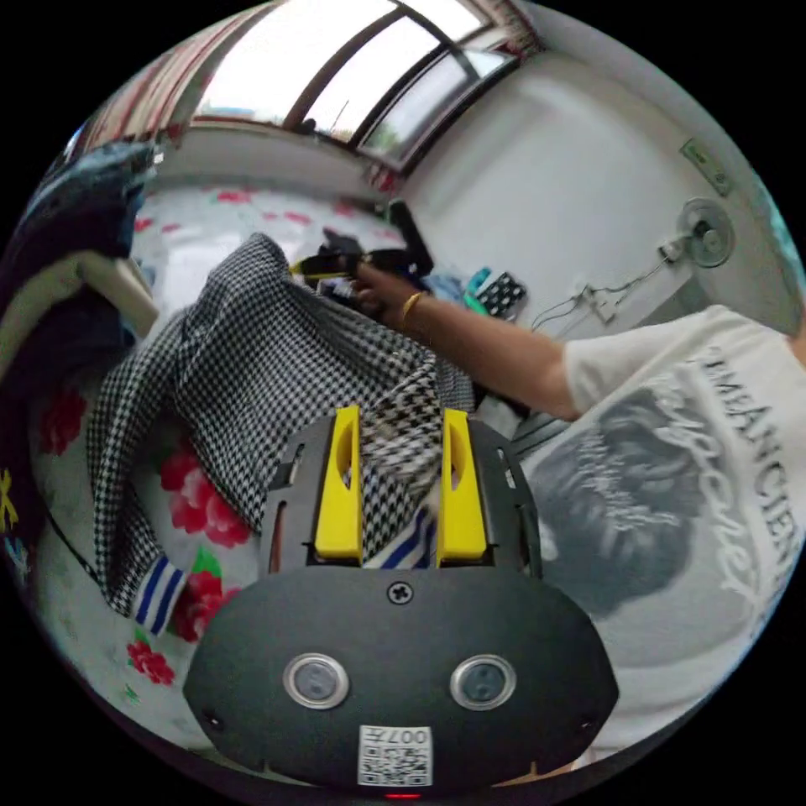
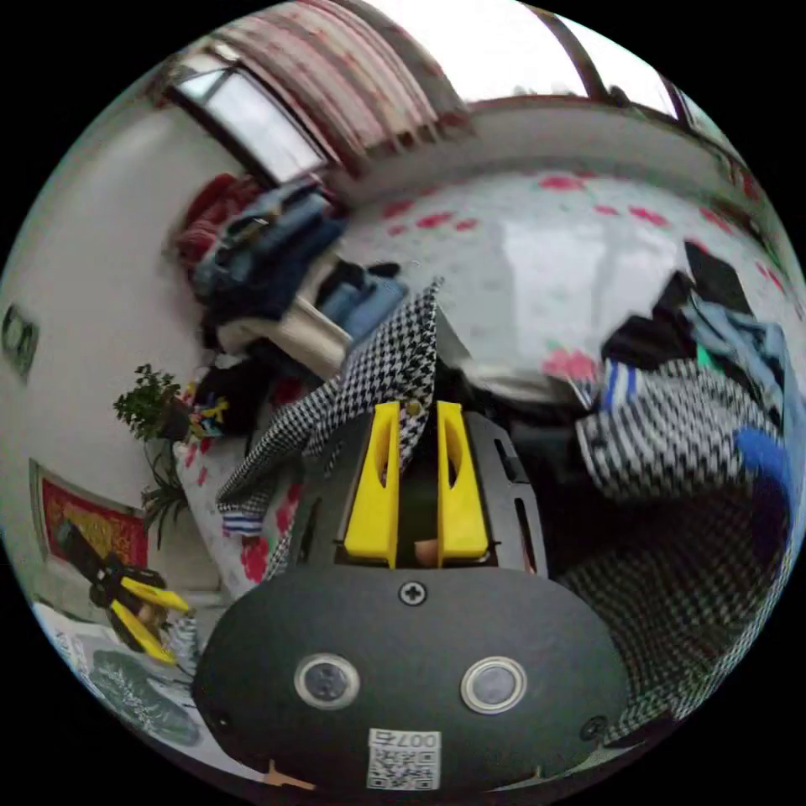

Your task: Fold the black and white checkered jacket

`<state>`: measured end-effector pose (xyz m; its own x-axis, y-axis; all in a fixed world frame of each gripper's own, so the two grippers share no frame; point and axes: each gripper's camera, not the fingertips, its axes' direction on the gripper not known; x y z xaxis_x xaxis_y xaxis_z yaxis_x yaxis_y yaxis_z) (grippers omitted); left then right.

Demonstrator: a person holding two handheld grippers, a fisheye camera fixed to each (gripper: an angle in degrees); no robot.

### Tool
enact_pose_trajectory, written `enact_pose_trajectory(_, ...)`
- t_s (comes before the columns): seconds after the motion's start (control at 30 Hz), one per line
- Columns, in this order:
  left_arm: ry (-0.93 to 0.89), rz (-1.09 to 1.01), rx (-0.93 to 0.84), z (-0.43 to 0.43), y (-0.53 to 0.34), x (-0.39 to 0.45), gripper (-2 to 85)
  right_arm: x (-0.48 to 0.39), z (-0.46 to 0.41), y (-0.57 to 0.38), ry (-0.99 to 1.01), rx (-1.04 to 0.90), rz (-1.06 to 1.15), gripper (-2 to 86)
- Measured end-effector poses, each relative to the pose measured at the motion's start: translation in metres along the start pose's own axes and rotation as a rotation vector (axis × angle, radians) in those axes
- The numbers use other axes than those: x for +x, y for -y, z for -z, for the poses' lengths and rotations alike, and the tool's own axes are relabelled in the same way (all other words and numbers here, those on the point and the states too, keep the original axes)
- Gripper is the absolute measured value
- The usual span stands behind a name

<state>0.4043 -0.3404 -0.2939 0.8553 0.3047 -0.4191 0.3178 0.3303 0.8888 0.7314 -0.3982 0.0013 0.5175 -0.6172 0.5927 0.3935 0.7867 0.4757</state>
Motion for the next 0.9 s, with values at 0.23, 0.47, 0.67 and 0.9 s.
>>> enact_pose_trajectory(0.23, 0.13, 0.416, -0.092, -0.066, -0.095, -0.066, 12.7, 0.024, 0.015, -0.18, 0.021, -0.151, 0.015, 6.5)
enact_pose_trajectory(0.47, 0.228, 0.502, -0.335, -0.165, -0.11, -0.089, 15.4, -0.028, -0.004, -0.286, -0.106, -0.279, 0.185, 7.4)
enact_pose_trajectory(0.67, 0.393, 0.363, -0.388, -0.204, -0.096, -0.082, 6.5, -0.035, -0.044, -0.298, -0.411, -0.414, 0.319, 6.5)
enact_pose_trajectory(0.9, 0.385, 0.383, -0.312, -0.188, -0.113, -0.076, 5.7, -0.029, 0.016, -0.32, -0.08, -0.504, 0.327, 0.7)
